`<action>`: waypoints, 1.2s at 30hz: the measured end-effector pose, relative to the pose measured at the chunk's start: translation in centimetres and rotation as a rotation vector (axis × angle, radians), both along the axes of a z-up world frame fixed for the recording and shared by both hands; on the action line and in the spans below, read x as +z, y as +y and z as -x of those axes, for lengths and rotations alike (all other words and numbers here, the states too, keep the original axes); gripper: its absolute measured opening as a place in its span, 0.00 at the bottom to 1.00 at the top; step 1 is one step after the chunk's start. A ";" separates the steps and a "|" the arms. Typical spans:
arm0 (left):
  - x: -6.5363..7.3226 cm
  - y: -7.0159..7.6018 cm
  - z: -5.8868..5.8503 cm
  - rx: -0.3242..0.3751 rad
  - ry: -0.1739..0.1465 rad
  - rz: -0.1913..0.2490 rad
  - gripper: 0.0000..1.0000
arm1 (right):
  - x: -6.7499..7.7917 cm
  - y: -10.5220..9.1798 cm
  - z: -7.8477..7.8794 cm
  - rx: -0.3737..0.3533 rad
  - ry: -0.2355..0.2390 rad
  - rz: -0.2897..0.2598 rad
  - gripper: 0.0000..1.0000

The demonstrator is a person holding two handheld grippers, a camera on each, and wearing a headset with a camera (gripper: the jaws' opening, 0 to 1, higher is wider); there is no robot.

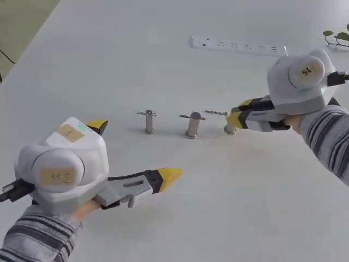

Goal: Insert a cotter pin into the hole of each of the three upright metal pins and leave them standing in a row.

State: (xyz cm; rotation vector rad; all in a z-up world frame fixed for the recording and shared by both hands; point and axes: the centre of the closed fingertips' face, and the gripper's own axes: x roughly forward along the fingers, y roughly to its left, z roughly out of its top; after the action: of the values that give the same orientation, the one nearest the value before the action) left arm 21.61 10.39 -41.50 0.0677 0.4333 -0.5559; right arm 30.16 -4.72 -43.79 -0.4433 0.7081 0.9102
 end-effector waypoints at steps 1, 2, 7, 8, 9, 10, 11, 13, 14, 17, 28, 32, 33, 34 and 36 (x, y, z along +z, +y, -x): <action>0.1 0.0 0.1 0.000 -0.001 0.001 0.98 | 0.0 0.1 0.2 0.003 0.003 -0.002 0.08; 0.1 0.0 0.1 0.000 -0.001 0.002 0.98 | 0.0 0.2 0.5 0.010 0.004 -0.003 0.08; 0.3 0.1 0.4 0.002 -0.003 0.007 0.98 | 0.0 0.8 1.8 0.042 0.003 -0.003 0.08; 0.3 0.1 0.4 0.002 -0.004 0.008 0.98 | 0.0 0.9 1.9 0.044 0.005 -0.004 0.08; 0.4 0.1 0.5 0.002 -0.006 0.007 0.98 | 0.0 1.0 2.2 0.044 0.006 -0.006 0.08; 0.4 0.1 0.5 0.002 -0.006 0.007 0.98 | 0.0 1.2 2.3 0.043 0.009 -0.009 0.08; 0.4 0.1 0.6 0.003 -0.005 0.006 0.98 | 0.0 1.3 2.5 0.042 0.012 -0.012 0.08; 0.5 0.2 0.7 0.003 -0.005 0.005 0.98 | 0.0 1.7 2.9 0.045 0.010 -0.017 0.08; 0.5 0.2 0.7 0.003 -0.006 0.005 0.98 | 0.0 2.0 3.2 0.055 0.008 -0.019 0.08; 0.6 0.2 0.8 0.004 -0.008 0.007 0.98 | -0.2 2.5 3.4 0.071 0.013 -0.026 0.08; 0.6 0.3 1.2 0.012 -0.006 0.014 0.98 | -0.8 5.0 5.6 0.135 0.021 -0.035 0.08; 0.6 0.3 1.3 0.015 -0.004 0.015 0.98 | -0.8 5.6 6.0 0.151 0.021 -0.039 0.08; 0.6 0.3 1.3 0.015 -0.004 0.015 0.98 | -0.9 5.7 6.0 0.153 0.020 -0.037 0.08; 0.5 0.4 1.3 0.016 -0.003 0.015 0.98 | -0.9 5.8 6.1 0.157 0.018 -0.035 0.08; 0.6 0.4 1.3 0.017 -0.004 0.016 0.98 | -1.0 5.9 6.2 0.162 0.017 -0.033 0.08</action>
State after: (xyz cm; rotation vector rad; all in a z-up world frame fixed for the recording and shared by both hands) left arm 20.29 10.75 -40.95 0.0502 0.4255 -0.5423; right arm 23.95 1.16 -44.80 -0.4690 0.6785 1.0773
